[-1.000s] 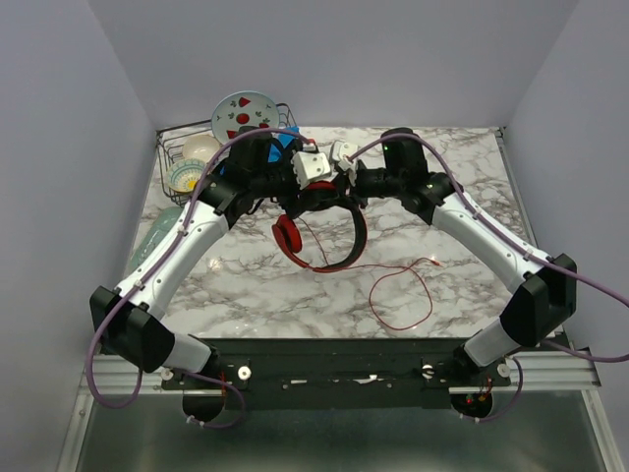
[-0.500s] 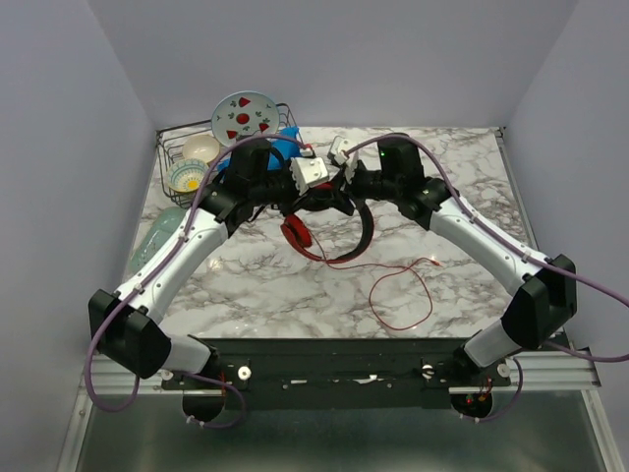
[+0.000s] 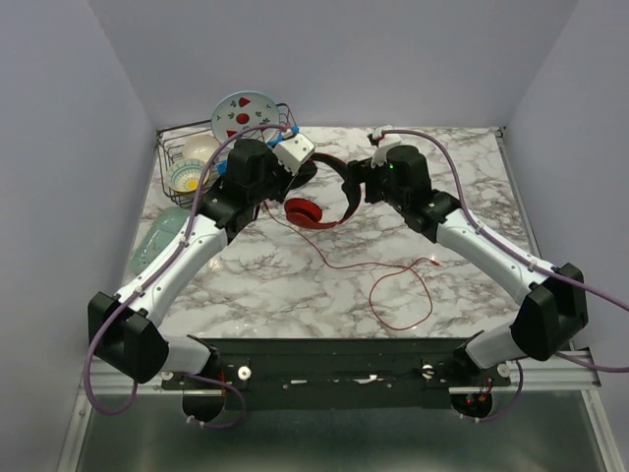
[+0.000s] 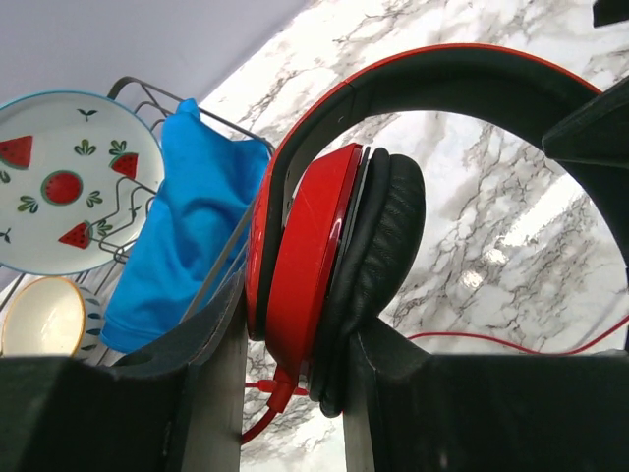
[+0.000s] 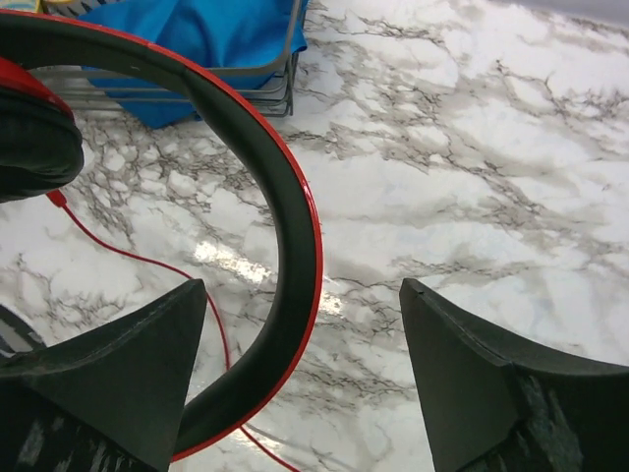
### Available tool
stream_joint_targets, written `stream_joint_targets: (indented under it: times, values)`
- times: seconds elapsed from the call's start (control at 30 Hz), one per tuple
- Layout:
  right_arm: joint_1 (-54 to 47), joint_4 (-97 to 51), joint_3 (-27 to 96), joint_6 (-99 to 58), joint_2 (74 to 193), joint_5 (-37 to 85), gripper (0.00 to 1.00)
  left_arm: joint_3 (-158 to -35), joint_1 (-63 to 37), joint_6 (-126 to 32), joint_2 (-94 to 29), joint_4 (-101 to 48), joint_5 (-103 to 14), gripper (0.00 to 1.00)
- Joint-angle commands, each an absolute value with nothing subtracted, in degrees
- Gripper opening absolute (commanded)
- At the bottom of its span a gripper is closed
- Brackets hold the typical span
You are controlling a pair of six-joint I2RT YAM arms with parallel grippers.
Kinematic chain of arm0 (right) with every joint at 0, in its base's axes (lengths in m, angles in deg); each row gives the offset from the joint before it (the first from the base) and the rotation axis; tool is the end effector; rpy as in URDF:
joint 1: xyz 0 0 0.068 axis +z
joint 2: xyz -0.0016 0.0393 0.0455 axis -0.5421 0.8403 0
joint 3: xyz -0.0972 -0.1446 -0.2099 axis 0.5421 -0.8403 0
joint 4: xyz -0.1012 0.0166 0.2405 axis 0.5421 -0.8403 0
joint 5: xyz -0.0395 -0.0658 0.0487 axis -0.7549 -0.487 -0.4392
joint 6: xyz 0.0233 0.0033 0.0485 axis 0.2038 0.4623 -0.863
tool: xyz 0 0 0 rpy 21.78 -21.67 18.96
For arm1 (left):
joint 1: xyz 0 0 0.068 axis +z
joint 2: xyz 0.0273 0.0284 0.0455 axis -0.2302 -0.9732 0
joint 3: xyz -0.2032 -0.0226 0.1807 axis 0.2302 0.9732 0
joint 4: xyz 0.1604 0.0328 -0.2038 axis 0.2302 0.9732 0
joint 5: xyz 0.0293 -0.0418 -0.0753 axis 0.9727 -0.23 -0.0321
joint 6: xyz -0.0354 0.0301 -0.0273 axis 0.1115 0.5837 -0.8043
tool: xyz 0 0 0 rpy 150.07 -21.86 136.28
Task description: Wrap the headphones
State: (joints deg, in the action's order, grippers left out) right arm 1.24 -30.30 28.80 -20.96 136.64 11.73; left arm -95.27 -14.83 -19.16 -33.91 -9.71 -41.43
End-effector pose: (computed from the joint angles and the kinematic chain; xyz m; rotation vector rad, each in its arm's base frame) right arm 0.2880 0.1915 0.3335 -0.4033 1.9352 0.4016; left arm 0.2750 -0.1505 0.3648 0.7905 1.7693 -0.2193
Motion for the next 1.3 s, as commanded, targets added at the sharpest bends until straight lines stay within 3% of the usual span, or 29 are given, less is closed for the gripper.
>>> stream_joint_targets:
  times: [0.0, 0.27, 0.3, 0.37, 0.4, 0.5, 0.57, 0.6, 0.67, 0.7, 0.93, 1.07, 1.27]
  values:
    - [1.19, -25.97, 26.75, -31.77, 137.22, 9.19, 0.87, -95.24, -14.99, -22.27, -30.82, -14.67, -36.94, 0.0]
    - [1.27, -24.2, 28.85, -38.37, 145.83, 15.08, 0.83, -95.32, -14.99, -23.59, -29.59, -15.29, -33.7, 0.0]
    - [1.19, -23.77, 28.85, -38.63, 146.36, 15.43, 0.79, -95.15, -14.99, -23.67, -29.5, -15.46, -33.34, 0.0]
    - [1.19, -23.5, 28.94, -38.55, 147.16, 15.61, 0.67, -94.97, -14.91, -23.85, -29.32, -15.55, -32.73, 0.0]
    - [1.19, -23.32, 28.94, -38.11, 147.16, 15.26, 0.49, -94.62, -14.99, -23.85, -29.15, -15.47, -32.73, 0.0]
    - [1.27, -23.15, 28.85, -35.66, 145.94, 12.55, 0.23, -93.83, -14.99, -23.94, -28.97, -13.98, -34.3, 0.0]
    - [1.27, -23.15, 29.12, -33.29, 145.14, 11.22, 0.13, -93.74, -14.99, -23.24, -28.97, -12.05, -36.4, 0.01]
    - [1.27, -23.15, 29.46, -30.23, 144.7, 10.61, 0.07, -93.66, -14.99, -23.24, -29.06, -9.95, -38.16, 0.26]
    - [1.19, -23.32, 30.08, -26.35, 144.26, 10.86, 0.02, -93.74, -14.99, -22.45, -28.8, -7.48, -42.28, 0.61]
    - [1.1, -24.02, 31.21, -21.98, 144.17, 11.65, 0.01, -93.92, -14.99, -21.84, -28.71, -4.68, -44.39, 0.95]
    - [0.22, -29.38, 39.03, 2.82, 146.36, 14.55, 0.01, -101.02, -14.99, -16.65, -26.78, 9.22, -56.44, 0.99]
    - [-0.22, -33.68, 42.46, 15.83, 147.68, 23.59, 0.01, -108.05, -14.99, -15.15, -26.68, 15.73, -63.48, 0.99]
    - [-0.31, -46.25, 48.01, 30.26, 150.15, 38.01, 0.01, -113.61, -14.91, -14.09, -28.26, 16.27, -61.05, 0.99]
